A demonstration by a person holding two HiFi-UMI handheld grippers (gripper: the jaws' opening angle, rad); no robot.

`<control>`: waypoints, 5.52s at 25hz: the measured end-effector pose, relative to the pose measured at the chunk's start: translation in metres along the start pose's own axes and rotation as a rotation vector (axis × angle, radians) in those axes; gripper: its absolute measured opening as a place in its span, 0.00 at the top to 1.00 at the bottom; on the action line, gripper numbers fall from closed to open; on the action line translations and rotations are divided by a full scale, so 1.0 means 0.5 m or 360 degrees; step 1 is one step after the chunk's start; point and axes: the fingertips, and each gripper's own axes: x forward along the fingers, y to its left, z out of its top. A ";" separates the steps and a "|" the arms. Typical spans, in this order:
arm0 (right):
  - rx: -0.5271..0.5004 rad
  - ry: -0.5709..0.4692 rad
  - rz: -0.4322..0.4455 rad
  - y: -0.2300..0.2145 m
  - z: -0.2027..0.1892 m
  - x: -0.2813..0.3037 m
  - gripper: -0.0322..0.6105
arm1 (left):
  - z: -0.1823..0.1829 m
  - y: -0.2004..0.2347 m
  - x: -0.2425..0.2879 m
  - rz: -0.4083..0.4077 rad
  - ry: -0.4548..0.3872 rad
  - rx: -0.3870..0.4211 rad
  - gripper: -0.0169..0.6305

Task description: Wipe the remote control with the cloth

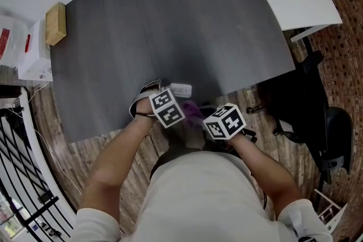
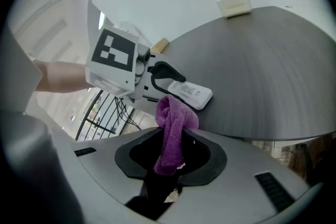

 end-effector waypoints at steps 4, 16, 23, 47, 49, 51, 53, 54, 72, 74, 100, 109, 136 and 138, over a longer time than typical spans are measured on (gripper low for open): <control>-0.0051 -0.0071 -0.0051 -0.012 0.024 -0.020 0.78 | -0.002 -0.007 -0.009 -0.0083 -0.0052 -0.0222 0.62; -0.0031 -0.0278 -0.0136 -0.050 0.168 0.021 0.78 | -0.022 -0.011 -0.032 -0.1099 -0.0561 -0.1817 0.68; -0.0099 -0.0229 -0.0047 -0.009 0.209 0.079 0.78 | -0.039 -0.042 -0.039 -0.1171 -0.0674 -0.1973 0.68; -0.0265 -0.0247 -0.0085 0.012 0.229 0.047 0.78 | -0.177 -0.002 -0.102 0.0045 -0.0069 0.0538 0.64; -0.0212 -0.0267 -0.0104 -0.001 0.216 0.029 0.78 | -0.165 -0.003 -0.085 0.0025 -0.0011 0.0793 0.61; -0.0175 -0.0275 -0.0122 -0.012 0.199 0.015 0.78 | -0.164 -0.012 -0.067 -0.0031 0.0058 0.1039 0.57; -0.0148 -0.0275 -0.0140 -0.023 0.180 0.004 0.78 | -0.164 -0.021 -0.053 -0.0079 0.0110 0.1237 0.52; -0.0135 -0.0274 -0.0149 -0.030 0.170 -0.001 0.78 | -0.162 -0.023 -0.046 -0.0091 0.0128 0.1306 0.50; -0.0258 -0.0054 -0.0019 0.052 0.077 0.076 0.78 | -0.193 0.004 -0.032 -0.0133 0.0186 -0.0657 0.50; -0.0263 -0.0020 -0.0054 0.042 0.079 0.100 0.78 | -0.190 -0.020 -0.034 -0.0169 0.0163 -0.0739 0.50; -0.1410 0.0477 -0.0464 0.004 0.304 0.158 0.78 | -0.133 -0.087 -0.038 0.0088 -0.0268 -0.0793 0.79; -0.1628 0.0716 -0.0256 0.075 0.205 0.160 0.79 | -0.123 -0.085 -0.034 0.0141 -0.0238 -0.0846 0.79; -0.0490 0.0291 0.0044 0.117 0.120 0.123 0.79 | -0.098 -0.110 -0.028 0.0037 -0.0287 -0.1083 0.85; -0.0462 0.0249 0.0066 0.114 0.128 0.113 0.79 | -0.096 -0.109 -0.032 0.0022 -0.0312 -0.1081 0.85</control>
